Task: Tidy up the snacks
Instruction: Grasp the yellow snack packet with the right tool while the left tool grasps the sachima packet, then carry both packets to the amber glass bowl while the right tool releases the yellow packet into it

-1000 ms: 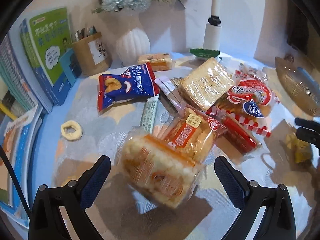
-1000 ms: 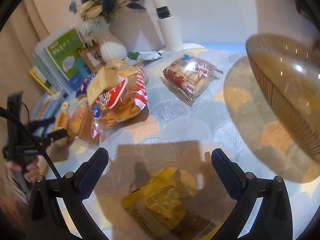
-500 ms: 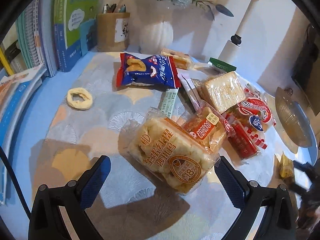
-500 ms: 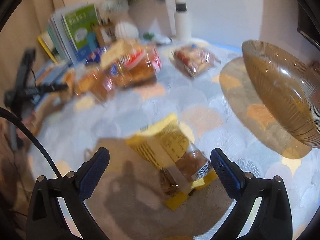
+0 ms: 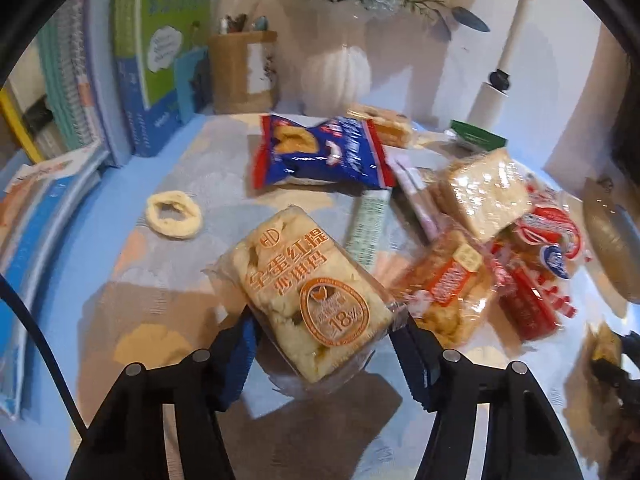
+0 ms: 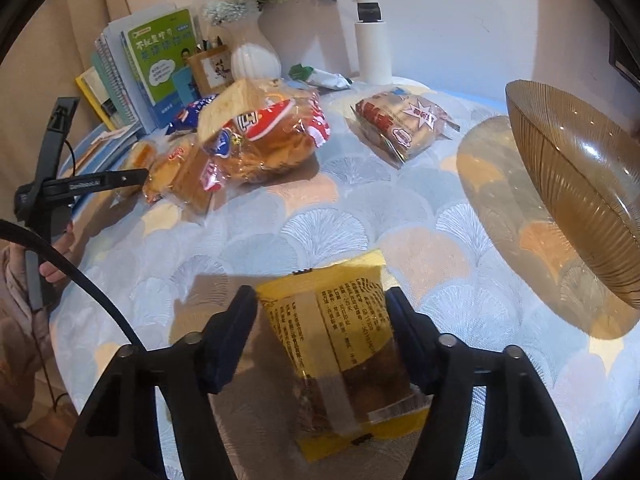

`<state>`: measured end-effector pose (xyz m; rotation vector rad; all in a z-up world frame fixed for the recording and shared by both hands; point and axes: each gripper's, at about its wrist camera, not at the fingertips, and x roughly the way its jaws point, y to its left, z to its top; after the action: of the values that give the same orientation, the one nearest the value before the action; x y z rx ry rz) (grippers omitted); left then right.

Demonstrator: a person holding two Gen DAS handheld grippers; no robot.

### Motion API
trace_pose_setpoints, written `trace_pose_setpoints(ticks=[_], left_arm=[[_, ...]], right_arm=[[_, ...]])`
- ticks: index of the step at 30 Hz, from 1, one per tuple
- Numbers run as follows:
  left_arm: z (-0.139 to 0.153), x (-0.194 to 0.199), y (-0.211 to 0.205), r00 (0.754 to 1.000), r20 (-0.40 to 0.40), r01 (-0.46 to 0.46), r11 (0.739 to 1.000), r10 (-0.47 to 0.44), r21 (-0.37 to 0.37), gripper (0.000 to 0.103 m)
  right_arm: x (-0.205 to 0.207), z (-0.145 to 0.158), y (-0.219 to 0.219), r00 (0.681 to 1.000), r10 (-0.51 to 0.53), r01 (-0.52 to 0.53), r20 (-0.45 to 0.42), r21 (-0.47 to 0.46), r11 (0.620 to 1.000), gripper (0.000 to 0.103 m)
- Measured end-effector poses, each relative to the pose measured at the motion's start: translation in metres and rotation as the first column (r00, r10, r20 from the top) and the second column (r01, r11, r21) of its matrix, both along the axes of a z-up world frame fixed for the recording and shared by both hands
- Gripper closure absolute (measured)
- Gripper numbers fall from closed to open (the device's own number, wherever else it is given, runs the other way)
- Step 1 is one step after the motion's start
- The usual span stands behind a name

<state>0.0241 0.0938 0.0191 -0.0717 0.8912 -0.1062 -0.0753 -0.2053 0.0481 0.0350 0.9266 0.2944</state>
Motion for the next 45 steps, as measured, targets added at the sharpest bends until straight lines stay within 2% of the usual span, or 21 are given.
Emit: trace_pose_setpoints(ticks=[2, 12, 16, 17, 21, 25, 27, 29, 31, 33, 35, 37, 39, 42, 45], left_arm=[[0.002, -0.002, 0.003, 1.000, 0.008, -0.009, 1.000, 0.009, 0.001, 0.046], [0.027, -0.021, 0.005, 0.997, 0.075, -0.002, 1.000, 0.003, -0.005, 0.048], [0.041, -0.029, 0.004, 0.994, 0.113, -0.006, 1.000, 0.007, -0.005, 0.052], [0.044, -0.030, 0.004, 0.992, 0.123, -0.007, 1.000, 0.008, -0.003, 0.057], [0.055, -0.032, 0.000, 0.989, 0.151, 0.006, 1.000, -0.007, 0.009, 0.058], [0.049, -0.026, -0.005, 0.991, 0.129, 0.027, 0.999, -0.032, 0.038, 0.058], [0.037, -0.017, -0.007, 0.995, 0.082, 0.046, 0.998, -0.050, 0.047, 0.058], [0.025, -0.008, -0.009, 0.997, 0.043, 0.063, 0.996, -0.065, 0.057, 0.051], [0.009, 0.004, -0.014, 0.998, -0.014, 0.054, 0.990, -0.053, 0.129, 0.047], [-0.001, 0.008, -0.016, 0.998, -0.043, 0.051, 0.985, -0.044, 0.168, 0.050], [-0.002, 0.008, -0.010, 0.999, -0.043, 0.028, 0.991, -0.023, 0.127, 0.056], [0.007, 0.004, -0.004, 0.999, -0.026, -0.022, 0.992, 0.025, 0.122, 0.057], [0.027, -0.007, -0.003, 0.998, 0.044, -0.040, 0.991, 0.034, 0.126, 0.057], [0.057, -0.014, -0.018, 0.995, 0.093, 0.013, 0.991, -0.025, 0.135, 0.057], [0.087, -0.009, -0.052, 0.990, 0.121, 0.057, 0.985, -0.077, 0.162, 0.057]], right_arm=[[0.000, 0.001, -0.005, 1.000, -0.010, 0.010, 0.002, 0.038, 0.999, 0.060], [-0.002, 0.004, -0.016, 0.999, -0.044, 0.043, 0.004, 0.145, 0.988, 0.064], [-0.005, 0.007, -0.016, 0.999, -0.053, 0.049, 0.014, 0.177, 0.983, 0.064], [-0.005, 0.008, -0.017, 0.998, -0.054, 0.049, 0.020, 0.189, 0.981, 0.064], [-0.004, 0.014, -0.019, 0.998, -0.055, 0.046, 0.035, 0.241, 0.969, 0.064], [0.001, 0.016, -0.023, 0.997, -0.069, 0.056, 0.039, 0.278, 0.959, 0.064], [0.003, 0.018, -0.024, 0.997, -0.067, 0.053, 0.036, 0.297, 0.954, 0.064], [0.006, 0.020, -0.023, 0.998, -0.060, 0.047, 0.033, 0.290, 0.956, 0.064], [0.009, 0.022, -0.021, 0.998, -0.058, 0.047, 0.031, 0.276, 0.960, 0.064], [0.011, 0.025, -0.019, 0.998, -0.052, 0.041, 0.032, 0.274, 0.961, 0.064], [0.012, 0.026, -0.017, 0.998, -0.050, 0.038, 0.037, 0.280, 0.959, 0.064], [0.013, 0.028, -0.020, 0.998, -0.058, 0.044, 0.038, 0.301, 0.952, 0.064], [0.014, 0.036, -0.028, 0.995, -0.079, 0.054, 0.060, 0.334, 0.941, 0.064], [0.016, 0.057, -0.050, 0.985, -0.139, 0.090, 0.106, 0.381, 0.920, 0.064], [0.020, 0.079, -0.074, 0.971, -0.188, 0.115, 0.145, 0.403, 0.908, 0.064]])
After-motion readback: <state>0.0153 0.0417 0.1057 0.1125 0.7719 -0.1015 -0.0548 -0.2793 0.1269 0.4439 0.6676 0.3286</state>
